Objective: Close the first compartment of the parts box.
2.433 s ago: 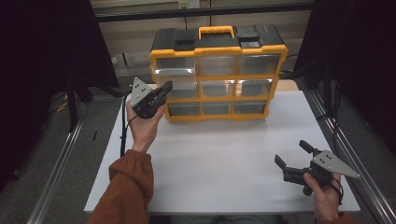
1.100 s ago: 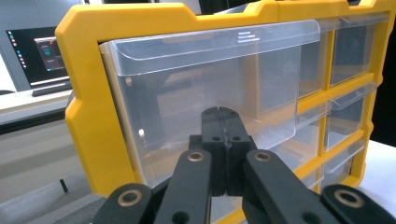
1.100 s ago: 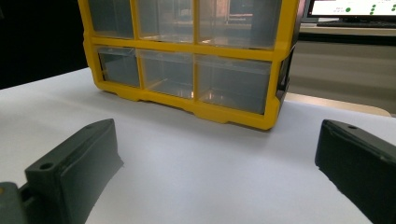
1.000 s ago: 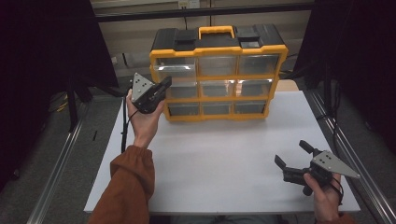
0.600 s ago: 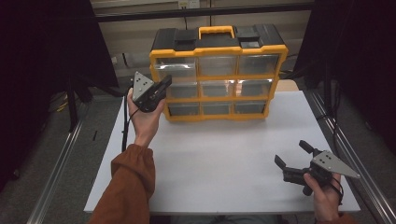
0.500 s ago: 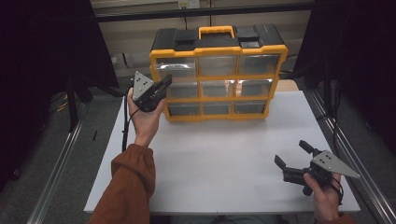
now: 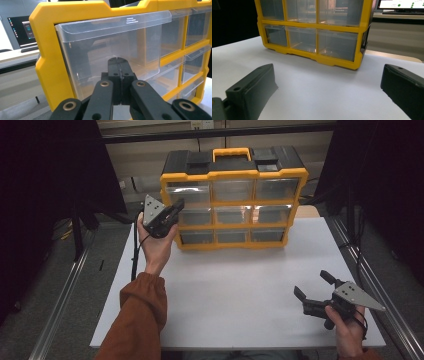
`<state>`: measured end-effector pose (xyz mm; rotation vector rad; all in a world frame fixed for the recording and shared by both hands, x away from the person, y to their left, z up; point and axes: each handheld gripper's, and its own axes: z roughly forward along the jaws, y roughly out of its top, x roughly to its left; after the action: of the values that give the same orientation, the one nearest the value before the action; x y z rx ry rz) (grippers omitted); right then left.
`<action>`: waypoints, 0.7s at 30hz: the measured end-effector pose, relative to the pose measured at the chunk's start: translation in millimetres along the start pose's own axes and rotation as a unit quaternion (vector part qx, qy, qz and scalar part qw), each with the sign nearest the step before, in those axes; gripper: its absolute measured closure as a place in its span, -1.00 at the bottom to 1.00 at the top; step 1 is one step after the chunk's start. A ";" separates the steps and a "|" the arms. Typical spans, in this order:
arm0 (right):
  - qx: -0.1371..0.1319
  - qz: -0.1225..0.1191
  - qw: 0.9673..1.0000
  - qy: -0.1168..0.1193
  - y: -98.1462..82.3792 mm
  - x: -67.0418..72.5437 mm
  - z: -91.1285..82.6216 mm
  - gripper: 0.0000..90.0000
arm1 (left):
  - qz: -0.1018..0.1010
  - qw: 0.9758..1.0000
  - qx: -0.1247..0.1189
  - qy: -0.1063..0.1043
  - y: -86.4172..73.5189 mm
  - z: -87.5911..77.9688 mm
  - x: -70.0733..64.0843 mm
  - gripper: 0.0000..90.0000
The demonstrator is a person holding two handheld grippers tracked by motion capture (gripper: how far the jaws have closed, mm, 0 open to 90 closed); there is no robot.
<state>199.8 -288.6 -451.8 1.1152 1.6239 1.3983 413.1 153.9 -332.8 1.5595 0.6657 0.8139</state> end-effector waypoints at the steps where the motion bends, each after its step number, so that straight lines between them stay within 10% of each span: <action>1: 0.000 0.000 1.000 0.000 0.0 -0.1 0.0 -1.00 | -0.002 1.000 -0.002 0.001 -0.3 0.9 -0.1 1.00; 21: 0.001 0.001 1.000 0.002 0.1 -0.1 -0.7 -1.00 | -0.001 1.000 -0.002 0.012 -0.2 9.0 1.3 1.00</action>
<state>199.2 -288.9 -451.6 1.1162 1.6282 1.3997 421.1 149.7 -333.4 1.5470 0.6837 0.8327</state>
